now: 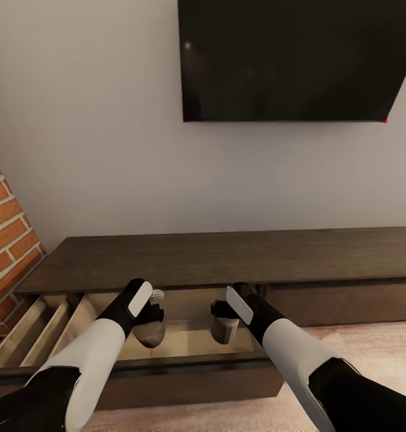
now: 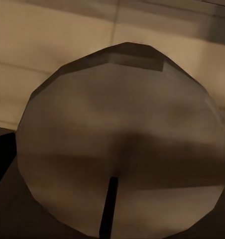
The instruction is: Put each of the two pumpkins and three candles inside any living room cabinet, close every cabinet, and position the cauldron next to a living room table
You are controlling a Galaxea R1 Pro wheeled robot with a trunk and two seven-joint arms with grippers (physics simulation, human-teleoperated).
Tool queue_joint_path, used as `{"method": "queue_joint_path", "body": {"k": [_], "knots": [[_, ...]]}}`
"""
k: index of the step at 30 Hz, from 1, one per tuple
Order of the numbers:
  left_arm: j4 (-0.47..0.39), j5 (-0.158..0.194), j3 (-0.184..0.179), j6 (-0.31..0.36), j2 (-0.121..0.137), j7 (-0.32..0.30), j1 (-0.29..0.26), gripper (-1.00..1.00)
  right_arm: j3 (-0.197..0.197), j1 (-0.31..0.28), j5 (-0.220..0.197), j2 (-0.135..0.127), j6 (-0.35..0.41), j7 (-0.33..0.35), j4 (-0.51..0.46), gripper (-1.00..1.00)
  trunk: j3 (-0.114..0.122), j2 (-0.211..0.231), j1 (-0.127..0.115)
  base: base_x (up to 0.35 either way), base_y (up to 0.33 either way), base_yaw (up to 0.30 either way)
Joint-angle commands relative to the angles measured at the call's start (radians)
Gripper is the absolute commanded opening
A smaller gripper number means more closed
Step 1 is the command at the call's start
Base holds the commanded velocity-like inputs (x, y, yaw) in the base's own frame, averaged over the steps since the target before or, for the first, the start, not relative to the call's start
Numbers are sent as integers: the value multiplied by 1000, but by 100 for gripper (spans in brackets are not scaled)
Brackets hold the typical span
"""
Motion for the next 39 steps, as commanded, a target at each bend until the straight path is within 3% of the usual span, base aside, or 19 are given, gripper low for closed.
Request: {"method": "queue_joint_path", "body": {"k": [1, 16, 33, 34, 39], "knots": [[-2, 9, 1, 1, 0, 9, 0, -100, 4, -1, -7, 0, 2, -10, -1, -100, -5, -1, 0, 0, 0, 0], [-5, 10, 1, 1, 3, 9, 0, -100, 9, -1, -4, 0, -22, -12, -12, -100, -63, -4, 7, 0, 0, 0], [-5, 14, 6, 2, 4, 6, 0, -100, 7, -1, -2, 0, -26, -15, -13, -100, -63, -4, 7, 0, 0, 0], [-5, 14, 6, 2, 4, 7, 0, -100, 7, -1, -2, 0, -26, -16, -13, 100, -63, -4, 7, 0, 0, 0], [-5, 14, 6, 2, 4, 9, 0, -100, 6, -1, -2, 0, -26, -15, -13, 100, -63, -4, 7, 0, 0, 0]]}}
